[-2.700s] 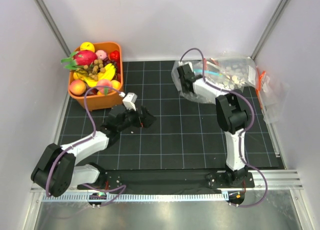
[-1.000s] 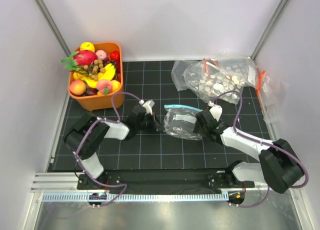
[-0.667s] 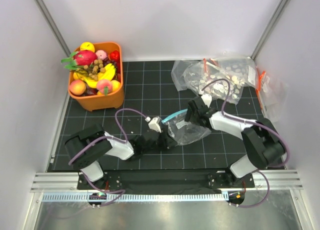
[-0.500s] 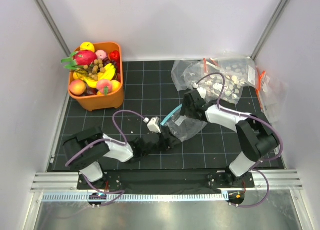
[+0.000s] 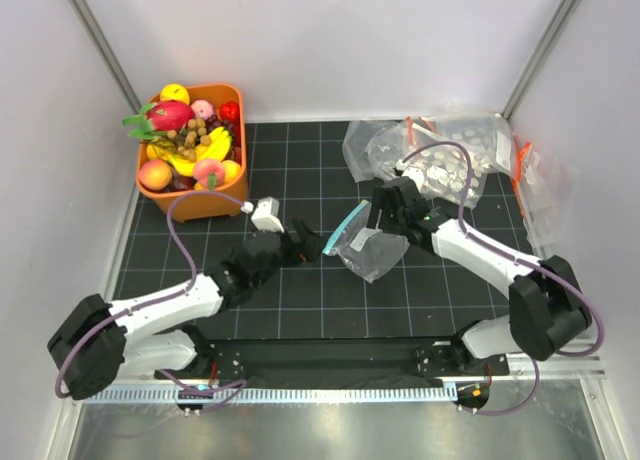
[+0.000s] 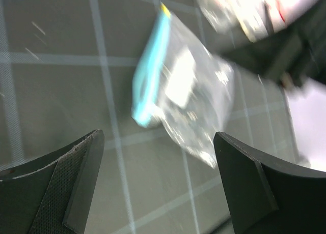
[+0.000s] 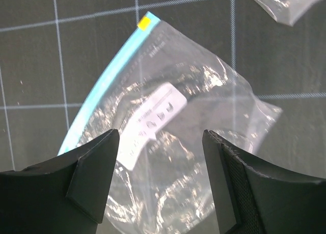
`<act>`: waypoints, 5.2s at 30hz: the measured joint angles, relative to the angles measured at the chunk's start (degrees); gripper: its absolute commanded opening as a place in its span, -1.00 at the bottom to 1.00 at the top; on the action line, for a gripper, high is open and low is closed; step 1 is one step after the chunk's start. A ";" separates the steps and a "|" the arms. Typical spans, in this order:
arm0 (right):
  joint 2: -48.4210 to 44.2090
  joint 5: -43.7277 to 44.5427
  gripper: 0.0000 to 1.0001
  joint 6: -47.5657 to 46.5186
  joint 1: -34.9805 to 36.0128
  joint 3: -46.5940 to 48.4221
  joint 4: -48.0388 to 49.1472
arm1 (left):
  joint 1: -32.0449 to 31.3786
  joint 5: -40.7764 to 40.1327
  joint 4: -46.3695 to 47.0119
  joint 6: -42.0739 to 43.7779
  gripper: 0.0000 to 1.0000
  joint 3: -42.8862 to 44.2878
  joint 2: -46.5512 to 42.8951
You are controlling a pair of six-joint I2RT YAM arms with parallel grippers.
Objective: Place the food in the zip-top bag and seal the zipper
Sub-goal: Adjust the zipper food storage bag at the center of the board, then pick up the zipper food storage bag at the center of the board, then open the zipper of the food storage bag at the center of the board.
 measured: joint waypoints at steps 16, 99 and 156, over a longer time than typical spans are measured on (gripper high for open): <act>-11.61 5.38 0.17 4.98 0.00 -11.06 -4.48 | 10.88 28.44 0.24 6.36 -0.19 20.11 32.22; -1.88 17.70 -0.98 -0.68 28.22 0.20 -2.40 | 11.37 24.04 6.54 -3.15 0.55 -0.61 4.46; 3.58 23.47 -0.98 -6.58 28.30 7.65 -6.40 | 7.54 25.35 6.86 2.84 -1.00 9.27 18.12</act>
